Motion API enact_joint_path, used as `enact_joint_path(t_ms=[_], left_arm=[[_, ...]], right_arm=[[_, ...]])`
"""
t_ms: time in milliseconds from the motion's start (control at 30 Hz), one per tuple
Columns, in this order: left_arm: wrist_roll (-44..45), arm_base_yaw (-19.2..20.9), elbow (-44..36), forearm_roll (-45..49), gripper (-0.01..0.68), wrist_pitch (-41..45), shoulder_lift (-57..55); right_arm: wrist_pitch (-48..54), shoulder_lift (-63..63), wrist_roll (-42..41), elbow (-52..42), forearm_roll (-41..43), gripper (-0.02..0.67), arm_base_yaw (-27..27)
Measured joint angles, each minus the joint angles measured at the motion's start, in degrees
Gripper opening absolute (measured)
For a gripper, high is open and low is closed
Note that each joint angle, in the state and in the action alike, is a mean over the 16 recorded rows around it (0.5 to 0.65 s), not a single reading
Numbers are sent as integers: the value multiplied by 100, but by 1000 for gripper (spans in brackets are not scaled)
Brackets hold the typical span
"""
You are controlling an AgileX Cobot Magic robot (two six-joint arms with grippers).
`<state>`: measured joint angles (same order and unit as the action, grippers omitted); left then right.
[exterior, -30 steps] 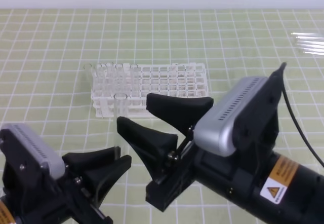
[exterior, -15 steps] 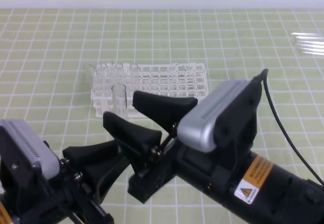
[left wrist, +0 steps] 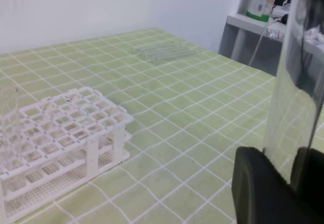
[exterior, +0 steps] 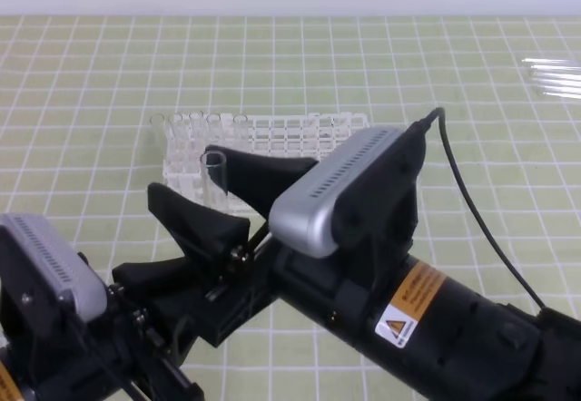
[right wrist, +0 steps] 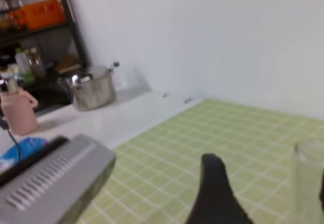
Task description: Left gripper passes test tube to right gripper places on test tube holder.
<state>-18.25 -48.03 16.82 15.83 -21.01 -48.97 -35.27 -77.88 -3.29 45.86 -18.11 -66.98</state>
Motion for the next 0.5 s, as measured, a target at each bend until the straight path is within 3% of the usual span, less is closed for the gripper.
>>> enact_joint_path(t_ms=[267,500], left_arm=[[2,4,3,2,29,-40,-3],[1,3,3,2,35,-35,-2]], right_arm=[[-110,-45,5,29,86,357,0],[-123,-45,7,29,100,265,1]])
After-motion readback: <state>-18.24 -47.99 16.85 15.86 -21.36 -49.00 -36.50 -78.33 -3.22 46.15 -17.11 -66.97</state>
